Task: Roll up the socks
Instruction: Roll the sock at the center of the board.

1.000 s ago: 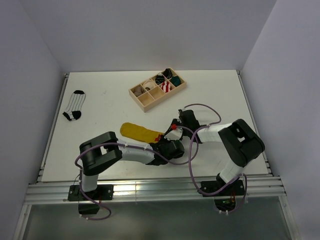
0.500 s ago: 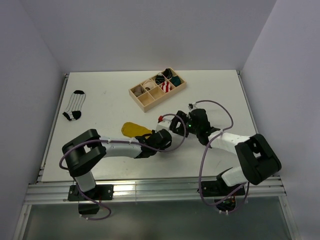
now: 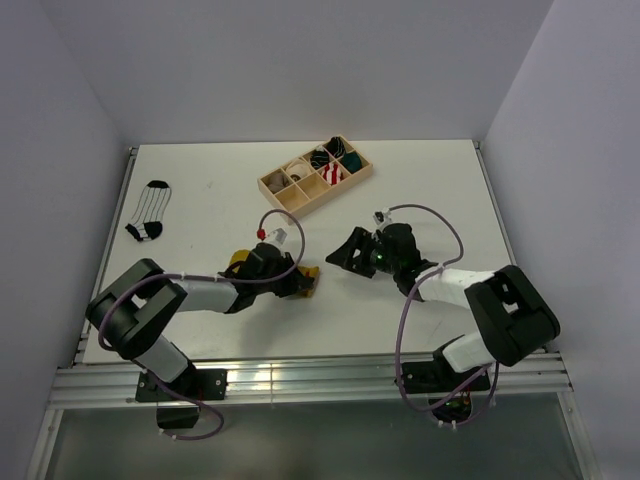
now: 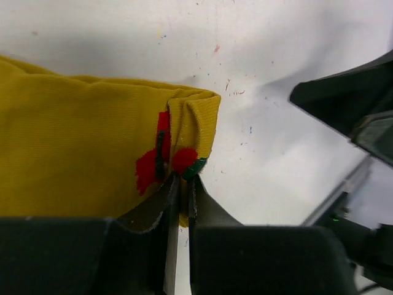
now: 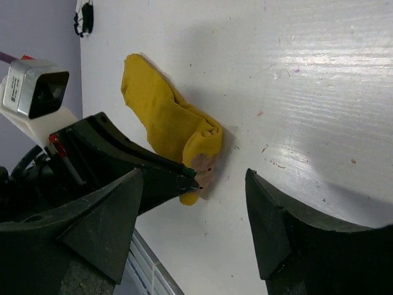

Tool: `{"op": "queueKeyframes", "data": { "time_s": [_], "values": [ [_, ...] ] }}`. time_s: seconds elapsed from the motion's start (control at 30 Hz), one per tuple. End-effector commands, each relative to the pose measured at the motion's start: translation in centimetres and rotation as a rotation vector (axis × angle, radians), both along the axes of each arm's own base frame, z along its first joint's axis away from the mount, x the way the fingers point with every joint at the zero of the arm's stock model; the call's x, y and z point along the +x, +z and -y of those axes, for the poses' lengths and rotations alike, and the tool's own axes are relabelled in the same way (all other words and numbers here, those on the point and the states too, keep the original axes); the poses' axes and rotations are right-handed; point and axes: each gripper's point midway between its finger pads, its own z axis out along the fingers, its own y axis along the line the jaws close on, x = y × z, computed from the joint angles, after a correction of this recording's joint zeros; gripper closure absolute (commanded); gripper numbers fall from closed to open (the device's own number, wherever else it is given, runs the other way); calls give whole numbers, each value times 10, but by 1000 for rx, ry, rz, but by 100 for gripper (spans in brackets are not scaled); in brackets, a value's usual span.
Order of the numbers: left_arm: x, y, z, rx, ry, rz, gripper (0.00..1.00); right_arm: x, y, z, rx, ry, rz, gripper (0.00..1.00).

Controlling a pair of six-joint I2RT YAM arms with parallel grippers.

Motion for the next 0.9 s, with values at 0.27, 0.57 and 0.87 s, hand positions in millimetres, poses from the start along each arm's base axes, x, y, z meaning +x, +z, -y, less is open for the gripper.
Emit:
{"op": "queueKeyframes", "data": {
  "time_s": [0.27, 0.57, 0.87],
  "values": [
    [-23, -4, -15, -328, 50, -248, 100, -10, -15, -42, 32, 151, -26, 31],
    [-24, -16, -21, -306, 76, -289, 100, -17, -38, -61, 14, 198, -95, 36],
    [-27, -25, -22, -284, 74, -326, 100, -15, -56, -66, -69, 205, -140, 43]
  ]
}}
